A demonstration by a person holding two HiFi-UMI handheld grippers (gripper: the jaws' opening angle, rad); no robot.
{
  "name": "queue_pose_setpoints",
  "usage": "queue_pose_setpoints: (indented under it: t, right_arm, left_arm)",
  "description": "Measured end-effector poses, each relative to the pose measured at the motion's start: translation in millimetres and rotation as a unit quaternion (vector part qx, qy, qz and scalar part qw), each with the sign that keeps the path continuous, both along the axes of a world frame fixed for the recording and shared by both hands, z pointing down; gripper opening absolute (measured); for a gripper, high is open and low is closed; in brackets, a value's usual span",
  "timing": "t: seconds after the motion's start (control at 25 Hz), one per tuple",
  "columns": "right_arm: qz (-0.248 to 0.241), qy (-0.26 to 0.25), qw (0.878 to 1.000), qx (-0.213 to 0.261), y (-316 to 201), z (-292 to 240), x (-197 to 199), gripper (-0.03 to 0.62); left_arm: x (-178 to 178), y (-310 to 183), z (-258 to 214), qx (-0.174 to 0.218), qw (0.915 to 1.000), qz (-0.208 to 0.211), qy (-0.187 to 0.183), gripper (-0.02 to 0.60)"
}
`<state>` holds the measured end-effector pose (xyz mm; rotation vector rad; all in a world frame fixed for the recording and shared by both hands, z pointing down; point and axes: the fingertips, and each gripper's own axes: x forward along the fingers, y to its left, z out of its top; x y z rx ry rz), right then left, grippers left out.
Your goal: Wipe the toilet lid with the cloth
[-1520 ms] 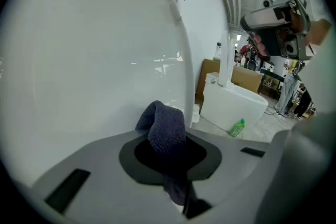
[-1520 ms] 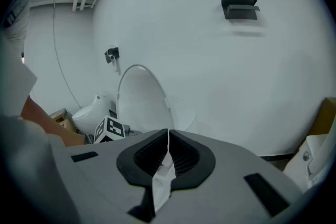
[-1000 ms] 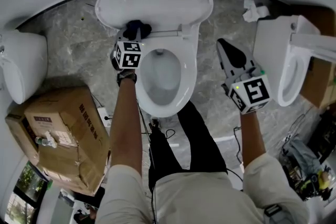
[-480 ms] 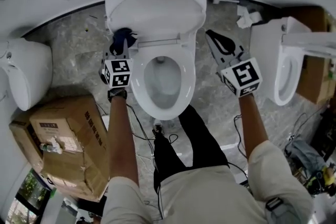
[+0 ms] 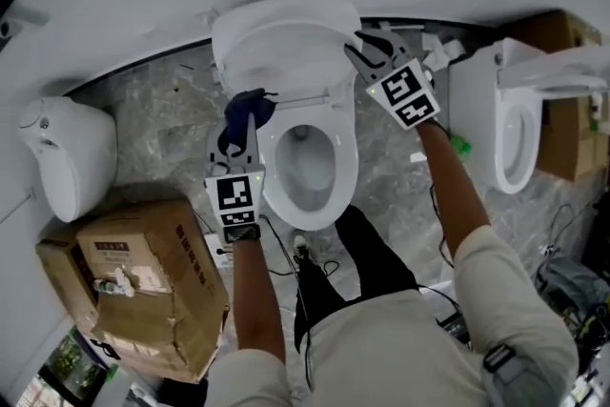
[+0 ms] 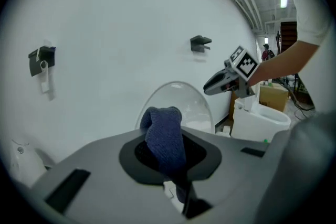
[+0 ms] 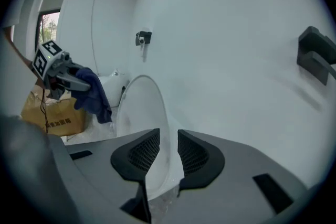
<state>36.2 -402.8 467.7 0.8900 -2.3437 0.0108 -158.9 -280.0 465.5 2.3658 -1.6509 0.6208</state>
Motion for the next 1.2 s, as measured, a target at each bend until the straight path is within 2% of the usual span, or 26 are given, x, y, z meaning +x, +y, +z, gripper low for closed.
queue_pose_setpoints:
  t: [0.16, 0.36, 0.56, 0.96, 1.2]
  right_arm:
    - [-0.019, 0.014, 1.000, -0.013, -9, 4, -11, 0.124]
    - [-0.039, 0.041, 0.998, -0.039, -10, 23, -18, 0.132]
    - [-0.075, 0.089, 0.993, -0.031, -11, 28, -22, 0.130]
    - [-0.054, 0.073, 0.994, -0.060, 17, 23, -21, 0.130]
    - [-0.052, 0.057, 0.995, -0.069, 55, 14, -19, 0.130]
  left_arm:
    - [7, 19, -38, 0.022, 0.9996, -0.001, 0.017, 0.041]
    - [8, 31, -72, 0.035, 0.9994, -0.004, 0.006, 0.041]
    - [0, 40, -91, 0.046, 0.9988, -0.017, 0.007, 0.041]
    - [-8, 71, -110, 0.060, 0.9978, -0.019, 0.021, 0.041]
    - [-14, 98, -120, 0.072, 0.9971, -0.014, 0.022, 0.041]
